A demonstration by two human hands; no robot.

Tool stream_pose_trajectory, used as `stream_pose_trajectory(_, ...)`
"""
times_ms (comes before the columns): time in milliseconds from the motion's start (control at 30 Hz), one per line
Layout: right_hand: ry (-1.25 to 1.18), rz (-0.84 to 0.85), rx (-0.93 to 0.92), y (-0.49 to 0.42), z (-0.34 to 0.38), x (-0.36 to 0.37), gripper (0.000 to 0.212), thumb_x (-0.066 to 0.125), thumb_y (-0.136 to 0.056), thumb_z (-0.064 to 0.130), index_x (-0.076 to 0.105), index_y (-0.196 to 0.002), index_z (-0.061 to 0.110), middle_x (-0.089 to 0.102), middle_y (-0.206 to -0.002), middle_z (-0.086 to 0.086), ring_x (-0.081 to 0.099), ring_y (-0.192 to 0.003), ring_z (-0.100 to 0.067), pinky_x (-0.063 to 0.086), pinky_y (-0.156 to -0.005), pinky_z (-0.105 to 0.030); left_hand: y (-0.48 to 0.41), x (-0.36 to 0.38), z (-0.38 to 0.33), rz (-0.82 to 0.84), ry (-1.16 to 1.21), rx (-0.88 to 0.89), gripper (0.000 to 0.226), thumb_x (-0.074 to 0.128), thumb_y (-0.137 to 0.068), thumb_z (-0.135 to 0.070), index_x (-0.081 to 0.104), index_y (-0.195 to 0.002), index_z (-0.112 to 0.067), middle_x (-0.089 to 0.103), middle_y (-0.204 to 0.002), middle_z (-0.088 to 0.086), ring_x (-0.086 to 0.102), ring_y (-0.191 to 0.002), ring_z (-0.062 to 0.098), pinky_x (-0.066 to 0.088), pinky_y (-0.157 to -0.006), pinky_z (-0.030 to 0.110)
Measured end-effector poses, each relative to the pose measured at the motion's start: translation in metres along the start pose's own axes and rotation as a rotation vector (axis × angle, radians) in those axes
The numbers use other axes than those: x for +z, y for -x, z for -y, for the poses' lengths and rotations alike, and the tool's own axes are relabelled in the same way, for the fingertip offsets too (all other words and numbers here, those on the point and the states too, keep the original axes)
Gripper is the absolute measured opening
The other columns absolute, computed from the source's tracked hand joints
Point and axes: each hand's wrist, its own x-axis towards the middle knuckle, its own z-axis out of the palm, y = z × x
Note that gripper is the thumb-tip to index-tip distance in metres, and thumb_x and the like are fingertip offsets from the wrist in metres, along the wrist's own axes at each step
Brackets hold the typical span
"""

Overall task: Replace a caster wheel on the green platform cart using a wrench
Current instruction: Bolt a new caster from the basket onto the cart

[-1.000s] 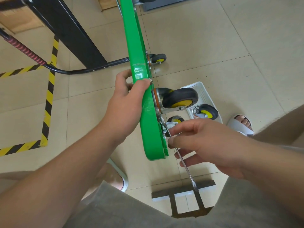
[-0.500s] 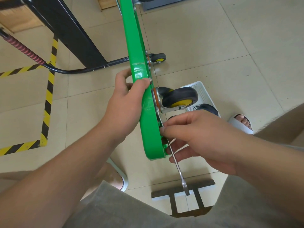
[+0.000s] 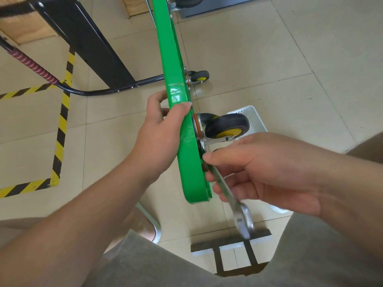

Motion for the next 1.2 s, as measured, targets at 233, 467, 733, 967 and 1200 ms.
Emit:
stream_pose_trajectory(233, 0.218, -0.148, 0.043, 0.002, -0.028, -0.003, 0.007, 0.074, -0.091, 0.014, 0.075, -0.097, 0.011, 0.076, -0.091, -0.017, 0.076, -0.074, -0.033, 0.064, -0.064, -0.034, 0.0, 0.0, 0.0, 0.006, 0.0, -0.01, 0.042, 0.053, -0.086, -0.055, 0.047, -0.127, -0.049, 0.069, -0.119, 0.005, 0.075, -0.094, 0.025, 0.062, -0.086, 0.053)
stream_pose_trajectory(467, 0.266, -0.207, -0.02, -0.014, -0.035, -0.003, 0.01, 0.075, -0.091, 0.017, 0.076, -0.101, 0.019, 0.077, -0.095, -0.016, 0.076, -0.086, -0.031, 0.064, -0.065, -0.031, 0.0, 0.0, -0.001, 0.012, 0.001, -0.013, 0.044, 0.052, -0.087, -0.055, 0.045, -0.13, -0.048, 0.068, -0.12, 0.006, 0.075, -0.094, 0.025, 0.062, -0.086, 0.052)
stream_pose_trajectory(733, 0.23, -0.164, -0.082, -0.021, -0.027, 0.002, 0.012, 0.07, -0.095, 0.016, 0.076, -0.105, 0.016, 0.078, -0.09, -0.011, 0.076, -0.081, -0.027, 0.063, -0.065, -0.028, 0.0, 0.0, 0.001, 0.03, 0.008, -0.02, 0.048, 0.052, -0.087, -0.052, 0.042, -0.134, -0.046, 0.067, -0.123, 0.005, 0.075, -0.096, 0.026, 0.062, -0.087, 0.054)
stream_pose_trajectory(967, 0.213, -0.122, -0.096, -0.014, -0.021, 0.006, 0.016, 0.064, -0.099, 0.017, 0.077, -0.102, 0.01, 0.079, -0.091, -0.008, 0.073, -0.068, -0.016, 0.06, -0.062, -0.024, 0.001, -0.001, 0.003, 0.015, 0.004, -0.001, 0.046, 0.052, -0.087, -0.046, 0.045, -0.133, -0.049, 0.065, -0.126, 0.003, 0.074, -0.096, 0.025, 0.063, -0.084, 0.052)
stream_pose_trajectory(1200, -0.009, 0.008, -0.071, -0.005, 0.006, 0.006, 0.016, 0.059, -0.1, 0.01, 0.072, -0.095, 0.002, 0.071, -0.067, -0.005, 0.066, -0.053, -0.01, 0.054, -0.052, -0.018, 0.005, -0.001, 0.003, -0.036, 0.052, 0.019, 0.045, 0.057, -0.084, -0.042, 0.051, -0.129, -0.042, 0.065, -0.123, 0.002, 0.075, -0.093, 0.02, 0.063, -0.084, 0.049)
